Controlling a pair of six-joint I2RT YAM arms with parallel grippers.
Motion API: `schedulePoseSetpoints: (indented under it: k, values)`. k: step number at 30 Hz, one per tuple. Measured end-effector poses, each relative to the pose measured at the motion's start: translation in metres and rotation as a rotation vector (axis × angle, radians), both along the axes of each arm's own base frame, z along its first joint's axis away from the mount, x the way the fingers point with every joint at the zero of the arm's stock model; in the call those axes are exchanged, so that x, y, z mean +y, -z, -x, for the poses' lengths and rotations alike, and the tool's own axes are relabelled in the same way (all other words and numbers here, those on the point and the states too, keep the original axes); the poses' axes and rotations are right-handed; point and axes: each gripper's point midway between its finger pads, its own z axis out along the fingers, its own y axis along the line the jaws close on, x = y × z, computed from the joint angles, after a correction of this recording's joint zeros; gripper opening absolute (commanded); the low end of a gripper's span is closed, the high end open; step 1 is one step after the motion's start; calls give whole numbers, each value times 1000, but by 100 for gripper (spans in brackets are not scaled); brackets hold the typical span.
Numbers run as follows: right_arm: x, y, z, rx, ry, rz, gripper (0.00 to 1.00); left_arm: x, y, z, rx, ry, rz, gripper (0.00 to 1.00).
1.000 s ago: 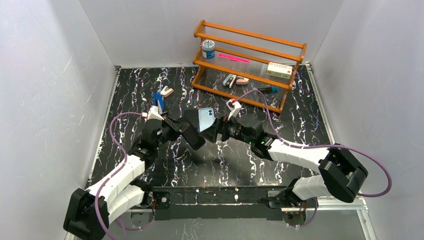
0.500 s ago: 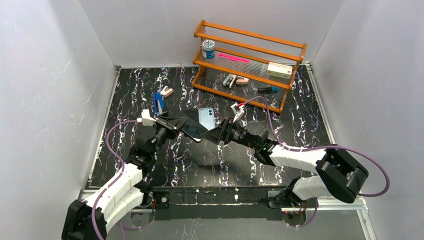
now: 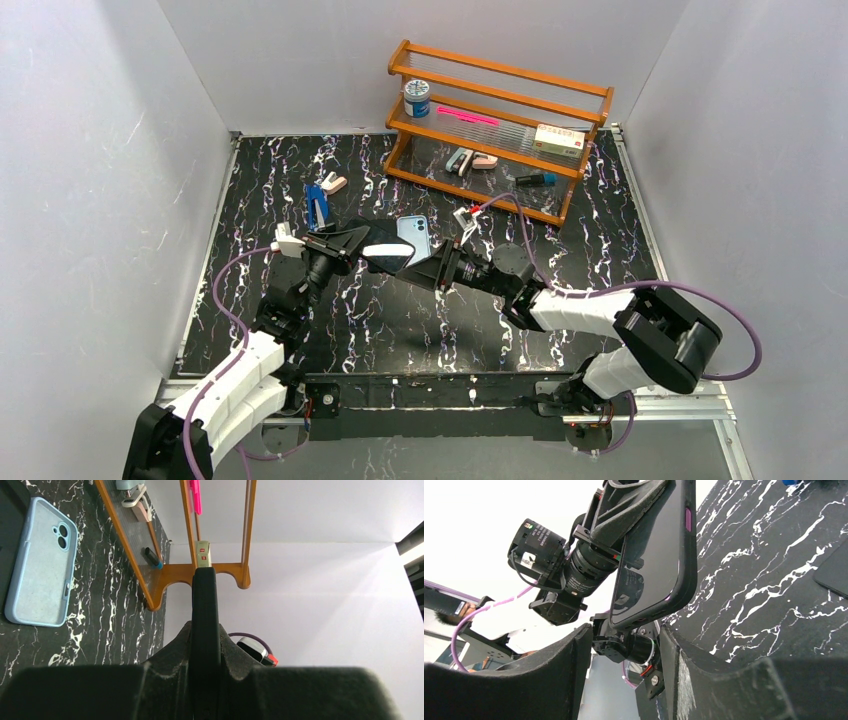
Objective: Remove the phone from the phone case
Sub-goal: Pick up the phone at the center of the board, then remove the phone case from the phone.
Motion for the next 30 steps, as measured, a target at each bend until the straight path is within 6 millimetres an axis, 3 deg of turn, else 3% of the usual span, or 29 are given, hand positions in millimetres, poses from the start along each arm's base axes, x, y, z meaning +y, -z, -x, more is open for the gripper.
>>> schedulePoseSetpoints:
  k: [8, 14, 18, 24, 30]
  values:
    - [5, -16, 1, -15, -19, -51, 49, 1, -8, -1, -16, -8, 39, 0]
    - [10, -17, 0, -13, -28, -62, 37, 1, -13, -1, -26, -11, 64, 0]
    - [13, -15, 1, -1, -42, -57, 26, 2, -11, -1, -20, -16, 77, 0]
    - [14, -17, 2, -18, -54, -62, 2, 3, -13, -1, -11, -19, 110, 0]
    - [16, -21, 0, -139, -62, -42, 1, 3, -12, -3, 16, -26, 150, 0]
